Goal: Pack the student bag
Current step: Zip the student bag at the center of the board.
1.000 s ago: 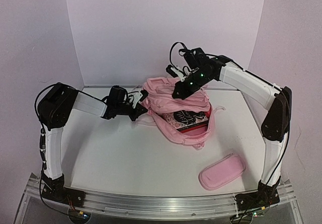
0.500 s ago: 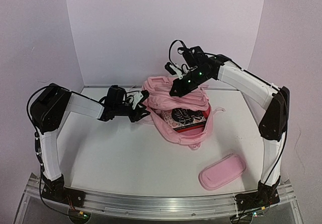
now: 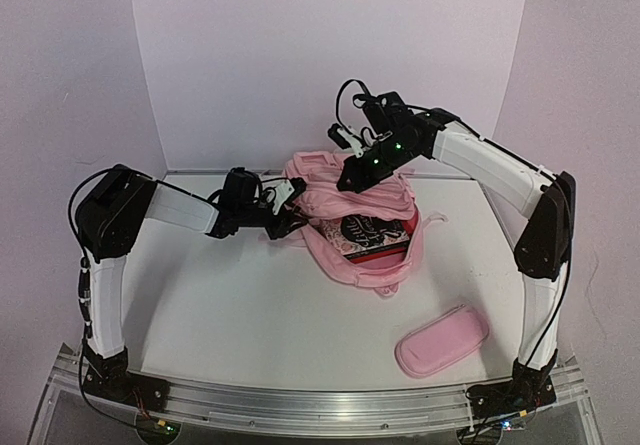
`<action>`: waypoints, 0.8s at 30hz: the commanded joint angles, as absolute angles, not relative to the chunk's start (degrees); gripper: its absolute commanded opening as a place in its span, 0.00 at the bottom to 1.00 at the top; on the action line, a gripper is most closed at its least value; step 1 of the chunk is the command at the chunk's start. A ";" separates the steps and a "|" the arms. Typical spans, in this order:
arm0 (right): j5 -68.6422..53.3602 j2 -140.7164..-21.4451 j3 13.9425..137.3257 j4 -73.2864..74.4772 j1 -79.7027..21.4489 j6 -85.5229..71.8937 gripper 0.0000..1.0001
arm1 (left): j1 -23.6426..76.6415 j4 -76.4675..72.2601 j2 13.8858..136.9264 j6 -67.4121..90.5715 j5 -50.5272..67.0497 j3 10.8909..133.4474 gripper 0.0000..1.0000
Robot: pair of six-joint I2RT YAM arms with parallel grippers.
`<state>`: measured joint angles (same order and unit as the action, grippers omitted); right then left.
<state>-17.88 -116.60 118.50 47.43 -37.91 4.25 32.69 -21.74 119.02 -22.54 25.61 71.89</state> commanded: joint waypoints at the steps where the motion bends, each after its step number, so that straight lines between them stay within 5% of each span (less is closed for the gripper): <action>1: -18.26 -114.32 119.71 43.36 -37.98 2.54 0.00 | 32.54 -24.45 121.56 -22.72 22.66 75.87 0.44; 24: -18.87 -112.80 116.96 43.42 -37.97 2.42 0.00 | 31.38 -23.25 123.61 -23.02 18.19 78.37 0.48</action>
<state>-18.19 -116.57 116.41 46.55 -37.91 4.21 31.75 -23.41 121.66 -22.70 20.01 74.02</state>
